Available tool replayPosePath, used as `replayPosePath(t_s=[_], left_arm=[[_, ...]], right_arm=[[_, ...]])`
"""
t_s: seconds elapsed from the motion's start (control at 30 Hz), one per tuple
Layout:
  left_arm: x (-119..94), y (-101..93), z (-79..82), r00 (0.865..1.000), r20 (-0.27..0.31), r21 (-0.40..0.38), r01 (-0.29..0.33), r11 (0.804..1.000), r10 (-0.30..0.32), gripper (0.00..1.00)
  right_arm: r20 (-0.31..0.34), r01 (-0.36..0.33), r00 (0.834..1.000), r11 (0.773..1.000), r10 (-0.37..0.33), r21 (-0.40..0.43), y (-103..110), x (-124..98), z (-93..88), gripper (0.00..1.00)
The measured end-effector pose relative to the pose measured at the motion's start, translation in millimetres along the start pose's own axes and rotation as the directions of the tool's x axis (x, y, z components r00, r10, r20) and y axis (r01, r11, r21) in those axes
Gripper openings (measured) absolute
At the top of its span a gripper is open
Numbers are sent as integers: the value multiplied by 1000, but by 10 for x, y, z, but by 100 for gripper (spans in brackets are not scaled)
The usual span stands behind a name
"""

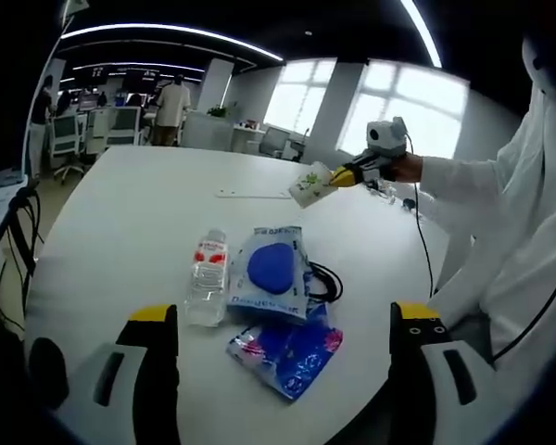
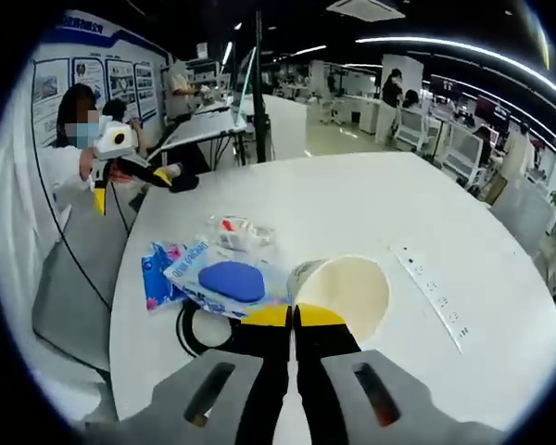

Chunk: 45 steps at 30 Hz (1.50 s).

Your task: Arrange the tabletop items into an orderly group along one side of the table until the central work area is clear of visible clutter.

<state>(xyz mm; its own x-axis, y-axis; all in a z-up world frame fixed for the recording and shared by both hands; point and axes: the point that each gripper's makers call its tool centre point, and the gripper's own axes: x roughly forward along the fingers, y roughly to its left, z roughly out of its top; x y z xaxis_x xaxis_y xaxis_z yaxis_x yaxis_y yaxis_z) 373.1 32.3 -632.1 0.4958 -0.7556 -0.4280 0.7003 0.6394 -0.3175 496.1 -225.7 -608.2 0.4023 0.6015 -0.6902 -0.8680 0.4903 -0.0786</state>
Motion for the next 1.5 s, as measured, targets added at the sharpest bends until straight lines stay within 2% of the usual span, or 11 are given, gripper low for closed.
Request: replayPosePath(t_s=[0.1,0.23,0.3,0.43,0.6,0.83,1.13,1.5], left_arm=[[12,-3,-10,1000,1,-6,0,1000,0,97],[17,16,-29,1000,3,-15,-4,1000,4,97],[18,32,-44,1000,3,-21,-7,1000,7,97],[23,71,-72,1000,1,-36,-12,999,12,97],[42,100,-95,1000,-5,-47,-12,999,12,97],[71,128,-122,1000,-11,-57,-11,998,10,97],[97,117,-171,1000,-19,-72,-7,997,6,96],[97,119,-208,1000,-22,-79,-9,997,7,96]], right_arm=[[-95,9,995,997,-16,-77,-132,18,-120,0],[-173,-22,985,988,-4,-150,-184,75,-197,0],[-233,-47,973,976,-5,-215,-216,133,-259,0],[-309,-97,951,952,3,-290,-253,255,-360,0],[-383,-149,924,933,13,-327,-320,422,-507,0],[-427,-190,904,923,30,-335,-372,559,-586,0],[-453,-220,890,915,46,-338,-399,661,-659,0],[-467,-245,882,906,60,-345,-408,688,-626,0]])
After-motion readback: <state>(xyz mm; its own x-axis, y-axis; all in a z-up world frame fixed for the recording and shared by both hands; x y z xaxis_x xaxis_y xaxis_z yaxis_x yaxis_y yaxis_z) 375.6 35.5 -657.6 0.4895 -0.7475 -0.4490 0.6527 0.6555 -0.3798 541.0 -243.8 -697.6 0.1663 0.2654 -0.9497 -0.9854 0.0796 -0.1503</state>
